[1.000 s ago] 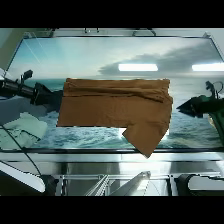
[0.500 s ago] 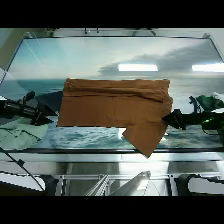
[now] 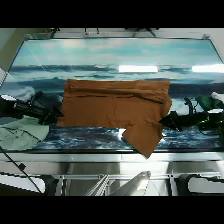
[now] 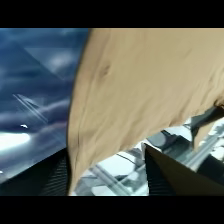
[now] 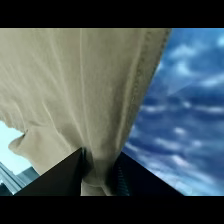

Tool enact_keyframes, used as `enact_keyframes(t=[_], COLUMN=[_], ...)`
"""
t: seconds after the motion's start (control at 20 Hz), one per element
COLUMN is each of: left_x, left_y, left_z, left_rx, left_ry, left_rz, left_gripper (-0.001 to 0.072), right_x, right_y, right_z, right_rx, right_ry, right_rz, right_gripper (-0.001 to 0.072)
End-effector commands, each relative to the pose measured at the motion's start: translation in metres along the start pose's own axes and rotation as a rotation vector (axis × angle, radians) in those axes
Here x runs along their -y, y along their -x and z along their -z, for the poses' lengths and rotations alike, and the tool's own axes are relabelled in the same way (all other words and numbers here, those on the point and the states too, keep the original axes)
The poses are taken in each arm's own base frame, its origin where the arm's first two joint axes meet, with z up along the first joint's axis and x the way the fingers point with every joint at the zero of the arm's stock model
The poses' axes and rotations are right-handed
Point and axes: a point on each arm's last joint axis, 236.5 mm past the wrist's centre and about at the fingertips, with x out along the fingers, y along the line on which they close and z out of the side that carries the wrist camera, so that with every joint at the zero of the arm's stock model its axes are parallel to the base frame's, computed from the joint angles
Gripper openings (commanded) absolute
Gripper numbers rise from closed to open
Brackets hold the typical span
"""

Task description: Fold the shirts.

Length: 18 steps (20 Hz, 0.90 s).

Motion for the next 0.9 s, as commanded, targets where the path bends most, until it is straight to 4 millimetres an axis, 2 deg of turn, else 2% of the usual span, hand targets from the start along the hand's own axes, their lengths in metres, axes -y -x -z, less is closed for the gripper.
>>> enact_keyframes(t=[0.0,0.2,0.25,0.3,0.4,0.6,0.7,0.85], left_x=[-0.002,-0.003,-0.001,0.001,0.004,0.007,0.008,0.008], left_y=[-0.012,-0.016,-0.016,-0.017,-0.018,-0.019,-0.019,-0.019], left_z=[-0.016,-0.036,-0.037,-0.037,-0.031,-0.022,-0.022,-0.022], left_rx=[0.051,0.124,0.132,0.130,0.104,0.068,0.065,0.066], left_ry=[-0.059,-0.087,-0.082,-0.080,-0.091,-0.104,-0.105,-0.106], left_rz=[-0.066,-0.103,-0.093,-0.084,-0.071,-0.056,-0.054,-0.054], left_gripper=[0.0273,0.0246,0.0167,0.0016,0.0025,0.0025,0.0025,0.0025], right_x=[-0.002,-0.002,-0.002,0.000,0.005,0.021,0.027,0.020], right_y=[0.001,0.001,0.001,0.003,0.013,0.046,0.048,0.029], right_z=[0.003,0.003,0.005,0.009,0.019,0.040,0.055,0.084], right_rx=[-0.011,-0.012,-0.019,-0.038,-0.072,-0.057,-0.007,0.020], right_ry=[0.000,0.000,0.002,0.003,-0.041,-0.205,-0.255,-0.282], right_rz=[-0.011,-0.011,-0.012,-0.012,-0.026,-0.083,-0.082,-0.088], right_gripper=[0.0285,0.0285,0.0285,0.0288,0.0392,0.0392,0.0392,0.0395])
